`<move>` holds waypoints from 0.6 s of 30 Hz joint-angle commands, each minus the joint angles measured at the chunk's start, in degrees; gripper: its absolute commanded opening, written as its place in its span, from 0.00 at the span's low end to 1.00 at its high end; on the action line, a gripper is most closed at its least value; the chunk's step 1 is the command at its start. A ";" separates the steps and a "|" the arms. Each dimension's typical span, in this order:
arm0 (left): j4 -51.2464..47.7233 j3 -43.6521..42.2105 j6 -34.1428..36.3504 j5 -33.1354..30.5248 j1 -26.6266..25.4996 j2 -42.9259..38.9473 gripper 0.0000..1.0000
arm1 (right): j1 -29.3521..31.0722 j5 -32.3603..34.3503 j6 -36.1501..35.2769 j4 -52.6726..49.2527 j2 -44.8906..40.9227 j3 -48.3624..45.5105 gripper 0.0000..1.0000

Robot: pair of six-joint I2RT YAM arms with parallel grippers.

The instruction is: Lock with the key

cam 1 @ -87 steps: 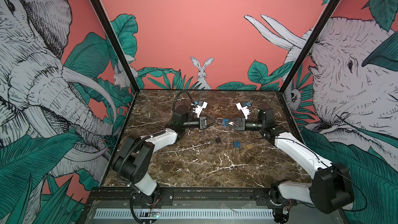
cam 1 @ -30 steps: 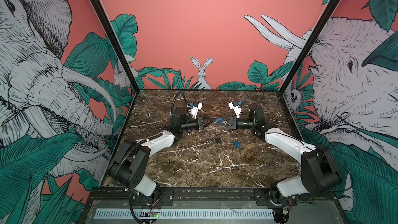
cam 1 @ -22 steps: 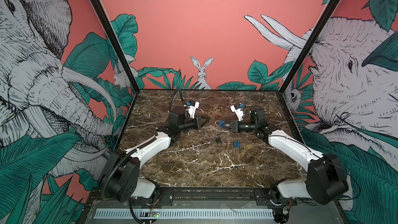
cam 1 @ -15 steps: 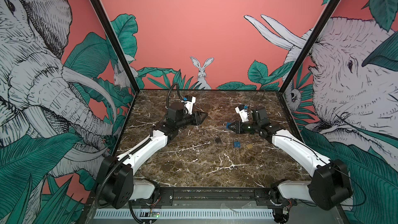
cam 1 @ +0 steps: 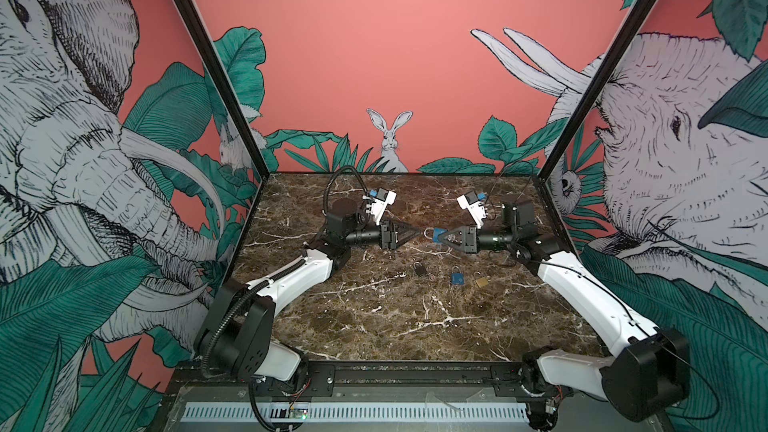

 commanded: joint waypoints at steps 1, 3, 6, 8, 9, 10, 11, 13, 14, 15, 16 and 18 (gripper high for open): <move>6.96 -0.34 -2.23 6.41 -0.62 -0.37 0.71 | -0.15 -6.42 4.53 10.05 -0.15 -0.54 0.00; 6.67 -0.04 -2.30 6.88 -1.31 0.03 0.70 | -0.11 -8.15 5.49 12.61 0.25 -0.84 0.00; 5.55 0.90 -3.35 6.39 -1.99 1.04 0.68 | 0.20 -9.34 7.38 17.02 -0.37 -1.73 0.00; 8.28 1.34 -6.28 7.24 -1.98 2.31 0.65 | 0.32 -8.69 5.71 15.18 -0.86 -1.22 0.00; 10.06 1.33 -7.82 7.58 -1.98 2.71 0.64 | 0.37 -8.47 4.36 13.58 -0.96 -0.86 0.00; 11.98 1.33 -9.20 7.94 -2.02 3.15 0.62 | 0.33 -8.58 3.28 12.08 -0.97 -0.42 0.00; 13.44 1.50 -10.23 8.37 -2.11 3.57 0.60 | 0.38 -8.64 2.95 11.61 -0.96 -0.34 0.00; 14.75 1.83 -11.52 8.85 -2.32 4.14 0.57 | 0.48 -9.60 2.90 11.99 -0.82 -0.41 0.00; 15.04 1.94 -11.69 8.98 -2.51 4.27 0.56 | 0.55 -9.63 2.80 12.04 -0.91 -0.47 0.00; 15.04 1.94 -11.72 8.80 -2.63 4.27 0.55 | 0.55 -9.69 2.70 11.98 -0.87 -0.47 0.00; 14.84 1.95 -11.72 8.61 -2.74 4.18 0.54 | 0.55 -9.68 2.51 11.88 -0.93 -0.56 0.00; 14.80 2.00 -11.76 8.51 -2.93 4.02 0.53 | 0.64 -9.60 2.12 11.54 -1.04 -0.39 0.00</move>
